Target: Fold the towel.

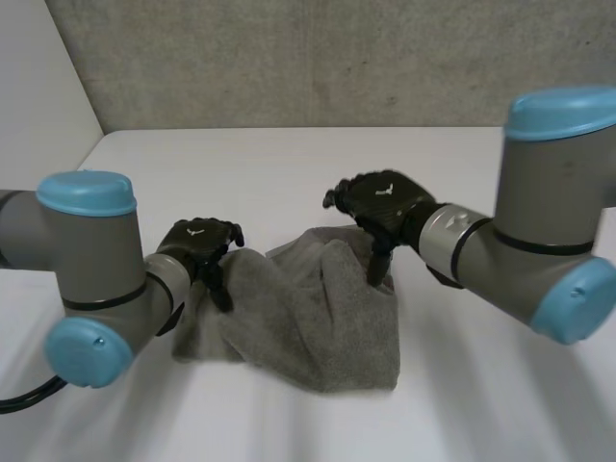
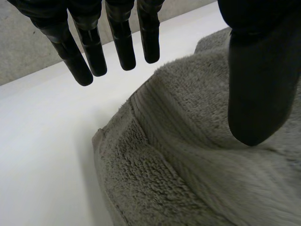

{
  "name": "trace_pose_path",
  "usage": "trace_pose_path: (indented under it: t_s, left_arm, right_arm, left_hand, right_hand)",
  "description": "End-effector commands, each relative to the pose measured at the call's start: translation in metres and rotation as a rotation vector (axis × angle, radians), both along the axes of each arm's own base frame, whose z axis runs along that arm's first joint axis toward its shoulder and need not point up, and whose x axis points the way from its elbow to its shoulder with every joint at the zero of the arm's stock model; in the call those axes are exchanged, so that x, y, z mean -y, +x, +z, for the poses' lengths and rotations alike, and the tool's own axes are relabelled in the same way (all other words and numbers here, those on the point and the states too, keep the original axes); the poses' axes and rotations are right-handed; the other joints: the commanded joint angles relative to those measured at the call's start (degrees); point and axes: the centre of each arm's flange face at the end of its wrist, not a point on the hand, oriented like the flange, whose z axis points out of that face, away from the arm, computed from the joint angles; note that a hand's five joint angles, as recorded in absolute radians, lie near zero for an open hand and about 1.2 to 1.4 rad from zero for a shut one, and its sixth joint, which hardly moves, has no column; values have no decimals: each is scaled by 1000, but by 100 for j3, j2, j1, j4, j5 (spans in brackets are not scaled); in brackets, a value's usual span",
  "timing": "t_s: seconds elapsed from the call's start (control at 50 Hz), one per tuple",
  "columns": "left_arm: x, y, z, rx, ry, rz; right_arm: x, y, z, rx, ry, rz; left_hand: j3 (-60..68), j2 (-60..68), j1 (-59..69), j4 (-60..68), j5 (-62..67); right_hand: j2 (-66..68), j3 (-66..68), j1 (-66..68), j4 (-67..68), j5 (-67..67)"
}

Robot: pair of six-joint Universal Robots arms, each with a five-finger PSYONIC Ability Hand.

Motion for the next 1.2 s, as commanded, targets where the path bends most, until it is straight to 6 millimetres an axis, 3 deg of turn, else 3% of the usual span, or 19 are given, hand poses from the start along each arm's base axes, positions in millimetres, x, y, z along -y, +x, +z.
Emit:
trace_pose_path:
  t_s: [0.02, 0.1, 0.14, 0.18, 0.24, 0.3, 0.42, 0.46, 0.56, 0.64, 0.74, 0.84, 0.88, 0.9, 0.94, 1.0, 1.06, 1.14, 1.2]
  left_arm:
    - [10, -6, -17, 30, -3, -17]
    - [12, -7, -20, 45, -5, -28]
    - [13, -8, -21, 53, -11, -34]
    - [16, -9, -20, 66, -22, -41]
    - [19, -11, -11, 94, -58, -59]
    - [23, -13, -3, 113, -90, -68]
    - [45, -24, 75, 61, -337, -54]
    - [51, -25, 104, 16, -414, -30]
    - [55, -10, 210, -248, -677, 142]
    - [47, -5, 229, -377, -723, 177]
    - [31, 0, 215, -414, -677, 164]
    - [15, 0, 158, -327, -520, 113]
    - [0, 2, 109, -255, -382, 69]
    - [0, 2, 109, -254, -381, 69]
    - [-16, 7, 69, -177, -269, 26]
    - [-25, 10, 53, -135, -226, 7]
    - [-37, 19, 29, -50, -169, -13]
    - [-46, 29, 10, 50, -135, -26]
    - [-43, 35, 8, 79, -137, -17]
  right_arm:
    - [3, 2, -39, -82, 116, -5]
    - [0, 1, -44, -105, 149, 10]
    - [-1, 2, -46, -111, 158, 18]
    - [2, 4, -46, -104, 158, 29]
    - [7, 10, -45, -82, 147, 56]
    - [10, 13, -40, -64, 131, 73]
    - [41, 24, 21, 76, -109, 60]
    - [59, 30, 74, 216, -395, 8]
    - [57, 15, 153, 442, -803, -102]
    - [48, -4, 177, 506, -932, -140]
    - [44, -8, 140, 426, -815, -108]
    - [18, -11, 66, 215, -465, -39]
    - [9, -14, 47, 149, -368, -25]
    - [9, -14, 47, 148, -367, -25]
    - [-15, -22, 8, 10, -183, 20]
    - [-37, -30, -24, -126, -38, 88]
    - [-46, -35, -32, -177, 3, 114]
    - [-58, -40, -32, -203, 94, 146]
    - [-50, -38, -13, -137, 58, 111]
  left_hand:
    - [-208, -167, -221, -215, -1278]
    - [276, 316, 262, 268, -794]
    - [1845, 1885, 1831, 1837, 775]
    - [5263, 5303, 5249, 5255, 4193]
    - [5341, 5382, 5327, 5333, 4271]
    - [5341, 5382, 5327, 5333, 4271]
    - [5341, 5382, 5327, 5333, 4271]
    - [5341, 5382, 5327, 5333, 4271]
    - [5341, 5382, 5327, 5333, 4271]
    - [5341, 5382, 5327, 5333, 4271]
    - [5341, 5382, 5327, 5333, 4271]
    - [5341, 5382, 5327, 5333, 4271]
    - [5341, 5382, 5327, 5333, 4271]
    - [5341, 5382, 5327, 5333, 4271]
    - [5341, 5382, 5327, 5333, 4271]
    - [5341, 5382, 5327, 5333, 4271]
    - [5341, 5382, 5327, 5333, 4271]
    - [5341, 5382, 5327, 5333, 4271]
    - [5341, 5382, 5327, 5333, 4271]
  right_hand:
    - [294, 333, 357, 282, 382]
    - [378, 417, 441, 366, 466]
    - [1085, 1123, 1147, 1073, 1173]
    - [4231, 4269, 4293, 4219, 4319]
    - [6573, 6612, 6635, 6561, 6661]
    - [6579, 6618, 6642, 6567, 6667]
    - [6579, 6618, 6642, 6567, 6667]
    - [6579, 6618, 6642, 6567, 6667]
    - [6579, 6618, 6642, 6567, 6667]
    - [6579, 6618, 6642, 6567, 6667]
    - [6579, 6618, 6642, 6567, 6667]
    - [6579, 6618, 6642, 6567, 6667]
    - [6579, 6618, 6642, 6567, 6667]
    - [6579, 6618, 6642, 6567, 6667]
    - [6579, 6618, 6642, 6567, 6667]
    - [6579, 6618, 6642, 6567, 6667]
    - [5694, 5732, 5756, 5682, 5782]
    - [45, 84, 108, 33, 133]
    - [-421, -382, -358, -433, -333]
